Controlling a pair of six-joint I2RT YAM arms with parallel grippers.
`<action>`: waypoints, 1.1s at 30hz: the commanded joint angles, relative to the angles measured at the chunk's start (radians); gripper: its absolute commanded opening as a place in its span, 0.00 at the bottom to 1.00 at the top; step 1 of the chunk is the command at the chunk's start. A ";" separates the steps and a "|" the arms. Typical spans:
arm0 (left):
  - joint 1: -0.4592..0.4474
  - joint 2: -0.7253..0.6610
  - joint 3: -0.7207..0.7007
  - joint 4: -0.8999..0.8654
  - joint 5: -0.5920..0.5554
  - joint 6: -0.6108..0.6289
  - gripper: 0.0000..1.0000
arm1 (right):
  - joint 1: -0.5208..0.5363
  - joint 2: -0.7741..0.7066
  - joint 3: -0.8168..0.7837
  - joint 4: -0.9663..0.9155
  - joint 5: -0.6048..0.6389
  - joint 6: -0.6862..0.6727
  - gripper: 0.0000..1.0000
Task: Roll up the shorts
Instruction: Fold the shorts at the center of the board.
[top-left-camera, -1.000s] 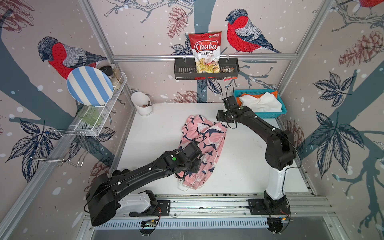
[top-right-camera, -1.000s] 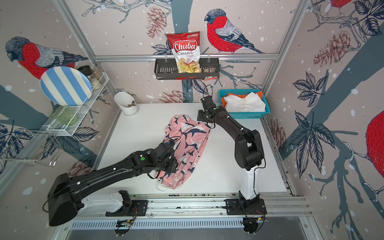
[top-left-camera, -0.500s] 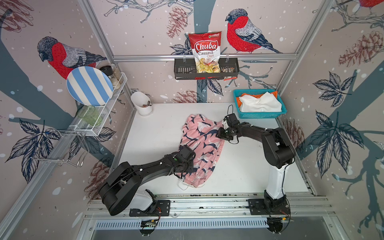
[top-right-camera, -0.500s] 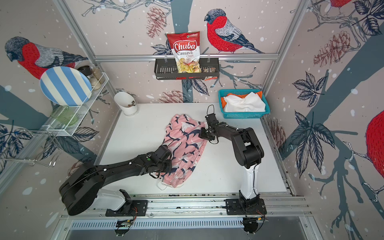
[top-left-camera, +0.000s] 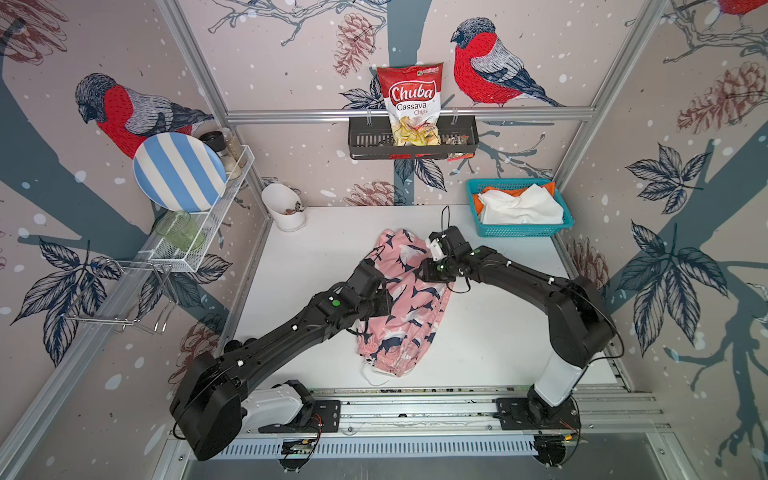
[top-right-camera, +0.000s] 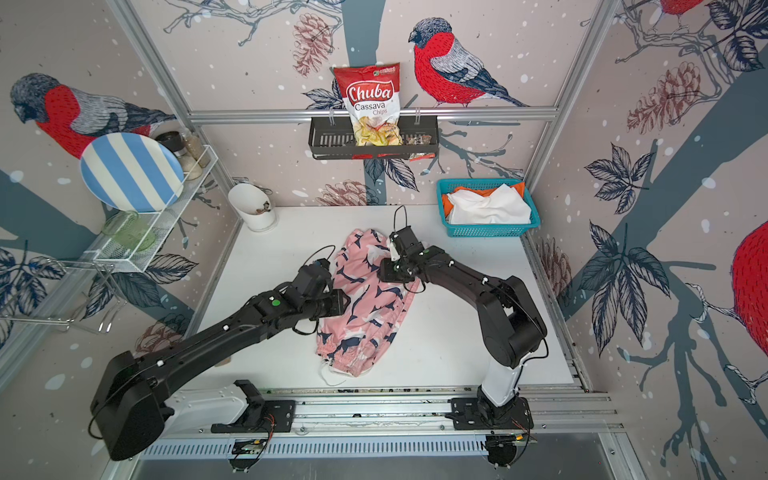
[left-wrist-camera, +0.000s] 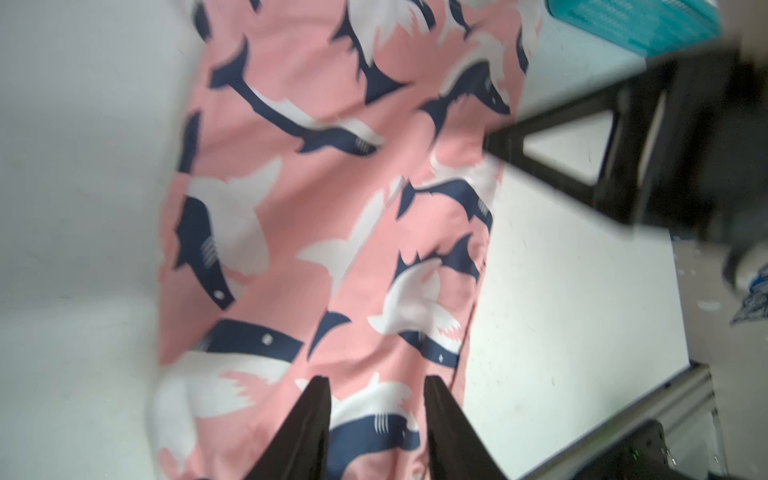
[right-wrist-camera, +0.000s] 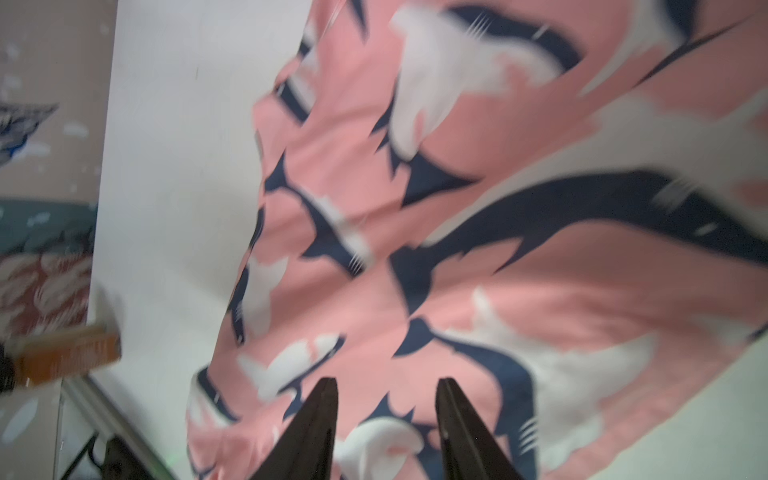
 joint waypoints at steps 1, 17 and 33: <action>0.099 0.032 0.044 -0.075 -0.034 0.089 0.42 | 0.088 -0.080 -0.100 0.011 -0.100 0.084 0.44; 0.293 0.397 0.417 -0.024 0.104 0.241 0.49 | 0.178 -0.091 -0.486 0.135 -0.053 0.184 0.33; 0.290 1.063 1.165 -0.122 0.090 0.386 0.55 | -0.026 -0.261 -0.544 -0.122 0.181 0.096 0.30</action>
